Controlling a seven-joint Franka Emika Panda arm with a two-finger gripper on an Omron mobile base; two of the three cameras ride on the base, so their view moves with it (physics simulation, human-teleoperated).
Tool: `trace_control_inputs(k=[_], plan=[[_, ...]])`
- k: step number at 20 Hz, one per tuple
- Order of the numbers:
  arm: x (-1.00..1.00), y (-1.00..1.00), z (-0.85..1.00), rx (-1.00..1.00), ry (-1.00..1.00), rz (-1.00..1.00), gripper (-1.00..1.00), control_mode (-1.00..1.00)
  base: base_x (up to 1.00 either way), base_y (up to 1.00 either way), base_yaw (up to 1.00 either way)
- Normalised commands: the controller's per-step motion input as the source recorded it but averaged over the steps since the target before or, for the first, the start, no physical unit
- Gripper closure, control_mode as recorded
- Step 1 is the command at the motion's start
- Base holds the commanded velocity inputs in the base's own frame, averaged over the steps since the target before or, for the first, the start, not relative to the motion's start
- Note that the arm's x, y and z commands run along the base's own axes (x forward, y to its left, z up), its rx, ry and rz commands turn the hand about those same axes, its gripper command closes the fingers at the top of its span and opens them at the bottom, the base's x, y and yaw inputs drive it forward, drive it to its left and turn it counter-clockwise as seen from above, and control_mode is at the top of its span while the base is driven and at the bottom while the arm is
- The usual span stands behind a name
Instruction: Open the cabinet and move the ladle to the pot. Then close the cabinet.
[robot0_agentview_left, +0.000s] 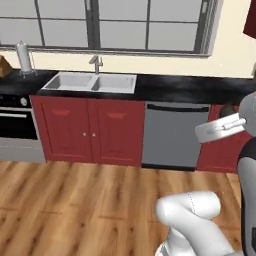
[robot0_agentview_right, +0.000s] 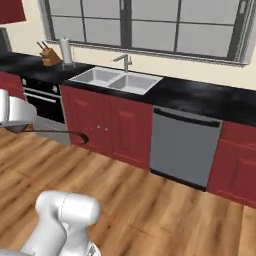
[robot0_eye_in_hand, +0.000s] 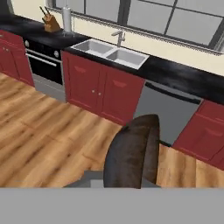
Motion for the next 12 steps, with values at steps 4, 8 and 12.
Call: trace_control_inputs(k=[4,8,12], plan=[[0.00,0.00,0.00,0.00,0.00,0.00,1.00,1.00,0.04,0.00,0.74],[0.00,0.00,0.00,0.00,0.00,0.00,1.00,1.00,0.00,0.00,0.75],[0.00,0.00,0.00,0.00,0.00,0.00,1.00,1.00,0.11,0.00,0.69]])
